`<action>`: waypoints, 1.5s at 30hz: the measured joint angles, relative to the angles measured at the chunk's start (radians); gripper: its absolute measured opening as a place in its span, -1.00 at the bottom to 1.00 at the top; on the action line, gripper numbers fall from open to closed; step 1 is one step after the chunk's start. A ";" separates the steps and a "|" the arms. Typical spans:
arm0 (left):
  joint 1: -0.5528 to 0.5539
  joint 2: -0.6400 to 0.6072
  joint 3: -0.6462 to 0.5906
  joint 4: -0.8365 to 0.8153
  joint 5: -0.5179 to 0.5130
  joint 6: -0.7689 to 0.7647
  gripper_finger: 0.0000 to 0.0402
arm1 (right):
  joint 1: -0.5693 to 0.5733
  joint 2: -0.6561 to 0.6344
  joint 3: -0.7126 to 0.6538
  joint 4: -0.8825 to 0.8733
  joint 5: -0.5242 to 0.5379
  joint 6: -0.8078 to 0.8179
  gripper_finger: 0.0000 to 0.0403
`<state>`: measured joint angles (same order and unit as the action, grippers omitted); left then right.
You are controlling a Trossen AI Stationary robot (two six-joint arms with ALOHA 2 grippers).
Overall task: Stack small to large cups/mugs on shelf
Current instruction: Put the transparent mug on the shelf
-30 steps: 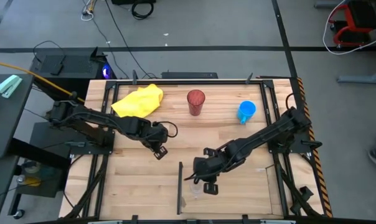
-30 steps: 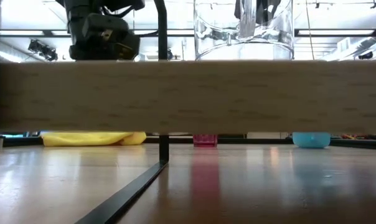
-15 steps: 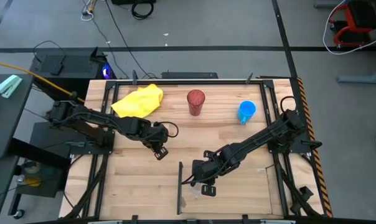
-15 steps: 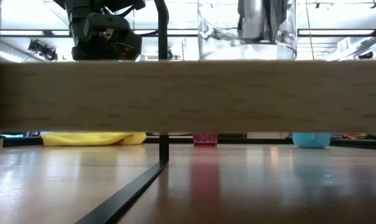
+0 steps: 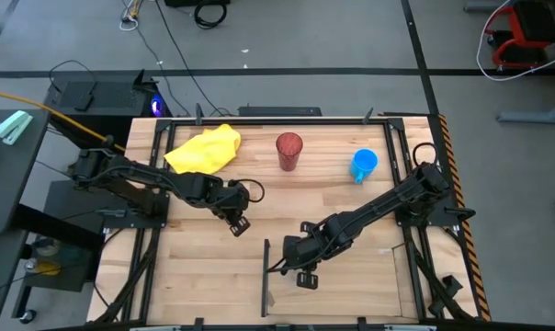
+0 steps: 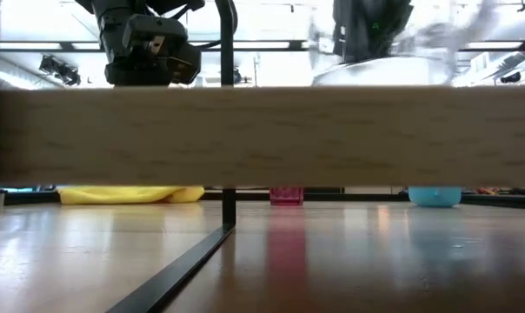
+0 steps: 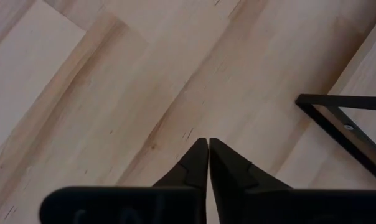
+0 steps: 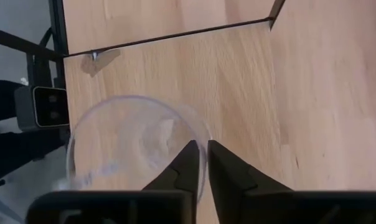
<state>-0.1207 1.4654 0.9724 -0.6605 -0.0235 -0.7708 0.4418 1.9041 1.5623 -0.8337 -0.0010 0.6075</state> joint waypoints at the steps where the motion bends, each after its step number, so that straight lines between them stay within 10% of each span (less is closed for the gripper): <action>1: 0.000 0.000 0.000 0.000 0.000 0.000 -0.91 | 0.002 0.000 0.000 -0.001 0.000 0.000 -0.84; 45: 0.000 0.000 0.001 0.007 -0.001 -0.003 -0.86 | 0.039 0.000 0.000 -0.003 0.060 0.257 -0.78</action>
<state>-0.1207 1.4654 0.9733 -0.6537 -0.0240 -0.7742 0.4812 1.9041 1.5623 -0.8371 0.0589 0.8642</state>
